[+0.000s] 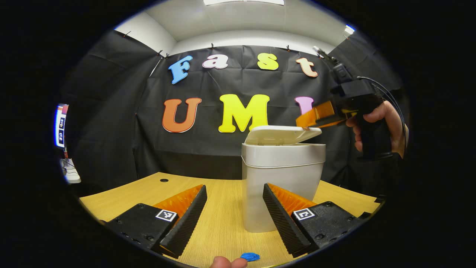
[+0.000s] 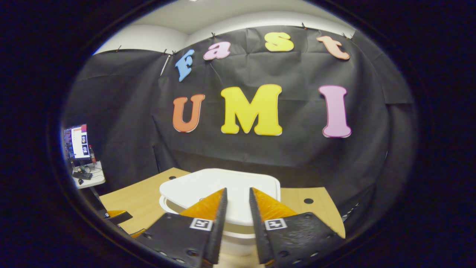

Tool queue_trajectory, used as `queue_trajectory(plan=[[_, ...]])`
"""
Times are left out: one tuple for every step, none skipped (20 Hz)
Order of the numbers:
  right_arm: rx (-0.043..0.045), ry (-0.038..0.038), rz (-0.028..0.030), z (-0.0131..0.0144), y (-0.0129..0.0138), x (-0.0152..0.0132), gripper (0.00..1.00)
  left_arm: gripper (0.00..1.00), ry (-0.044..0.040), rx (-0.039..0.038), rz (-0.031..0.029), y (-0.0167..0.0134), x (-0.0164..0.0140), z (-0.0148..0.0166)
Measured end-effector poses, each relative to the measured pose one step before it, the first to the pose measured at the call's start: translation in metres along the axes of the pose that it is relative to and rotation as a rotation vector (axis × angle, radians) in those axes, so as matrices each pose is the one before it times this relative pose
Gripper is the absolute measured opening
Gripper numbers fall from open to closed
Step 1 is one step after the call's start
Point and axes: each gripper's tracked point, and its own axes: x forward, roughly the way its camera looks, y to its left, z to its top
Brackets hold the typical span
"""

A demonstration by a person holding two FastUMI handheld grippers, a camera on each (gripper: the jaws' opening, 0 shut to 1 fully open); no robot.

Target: Press the lid of the desktop garbage bin to open it, pick up the crumpled paper on the desktop and throw it into the bin, then pick up the pop can on the desktop and drop it into the bin, and finally close the garbage bin lid.

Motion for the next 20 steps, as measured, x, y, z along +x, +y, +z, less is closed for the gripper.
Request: queue_trajectory(plan=[[-0.00979, -0.06187, 0.00466, 0.01355, 0.00269, -0.00914, 0.63, 0.98, -0.00151, -0.00399, -0.00467, -0.00274, 0.00013, 0.00008], [-0.01086, -0.02696, 0.00642, 0.00578, 0.00209, -0.00689, 0.85, 0.98, -0.00143, -0.00387, -0.00231, -0.00137, 0.00072, 0.00025], [-0.01452, -0.01192, -0.00437, -0.00126, -0.00153, -0.00234, 0.96, 0.98, 0.00127, -0.00155, 0.00048, -0.0013, -0.00108, -0.00168], [-0.00383, -0.00552, -0.00003, -0.0008, -0.0012, -0.00459, 0.95, 0.98, -0.0009, 0.00127, 0.00192, -0.0001, -0.00117, -0.00001], [0.00303, -0.00202, 0.00077, -0.00094, -0.00026, -0.00374, 0.95, 0.98, -0.00036, 0.00479, 0.00047, 0.00016, 0.00059, 0.00084], [0.01401, -0.00389, 0.00352, -0.00027, 0.00073, -0.00339, 0.95, 0.98, -0.00632, 0.0059, 0.0031, 0.00097, -0.0001, 0.00218], [0.01195, 0.0, -0.00231, -0.00241, -0.00053, -0.00221, 0.95, 0.97, -0.00616, 0.00267, 0.00581, 0.00265, -0.00071, 0.00221], [0.00221, 0.0021, -0.01365, -0.00357, -0.00319, -0.00244, 0.95, 0.97, -0.00373, -0.00275, 0.00081, 0.00009, -0.00178, 0.00048], [-0.00362, -0.00157, -0.01815, -0.00366, -0.00455, -0.00516, 0.95, 0.97, -0.00522, -0.00589, -0.00068, -0.00078, -0.00104, 0.00216], [-0.0063, -0.00215, -0.01548, -0.00411, -0.00243, -0.00534, 0.95, 0.98, -0.00257, -0.00385, -0.00178, -0.00062, -0.0012, 0.00188], [-0.00309, -0.00181, -0.01225, -0.00635, -0.00175, -0.00709, 0.95, 0.98, -0.00049, -0.00111, 0.00011, 0.00032, -0.00041, 0.00103], [-0.00074, -0.00499, -0.00482, -0.00406, -0.00021, -0.00608, 0.97, 0.98, -0.0009, -0.00058, 0.0018, -0.00017, -0.00002, -0.00072], [-0.00158, -0.00575, -0.0024, -0.00338, -0.00076, -0.00749, 0.97, 0.98, 0.00107, -0.00008, 0.0029, 0.0004, 0.00027, 0.00034], [-0.00018, -0.00178, -0.00082, -0.00472, -0.00087, -0.0075, 0.93, 0.98, 0.00402, 0.00238, 0.00267, 0.00098, 0.0003, -0.00079], [0.00572, 0.00118, -0.001, -0.00691, -0.0029, -0.00662, 0.95, 0.98, 0.00305, 0.00122, 0.00354, 0.00099, 0.00037, -0.00033], [0.01717, 0.00586, -0.00431, -0.0061, -0.00224, -0.00629, 0.95, 0.97, 0.00229, -0.0042, 0.00259, 0.00033, 0.0003, 0.00071], [0.01531, 0.00989, 0.00136, -0.00812, -0.00191, -0.00553, 0.95, 0.98, 0.00036, -0.00844, -0.00133, -0.00064, -0.00068, 0.00007], [0.01404, 0.00771, 0.0004, -0.00651, -0.00088, -0.00464, 0.95, 0.98, 0.0017, -0.00819, -0.0052, -0.00116, 0.00027, -0.00008], [0.0184, 0.0066, 0.00089, -0.00592, -0.00168, -0.0045, 0.95, 0.98, 0.0032, -0.00525, -0.00575, -0.0027, -0.00027, -0.00128], [0.01964, 0.00556, 0.00494, -0.0064, -0.00005, -0.00438, 0.95, 0.98, 0.00032, -0.00172, -0.00143, -0.00157, -0.00039, 0.00057]])
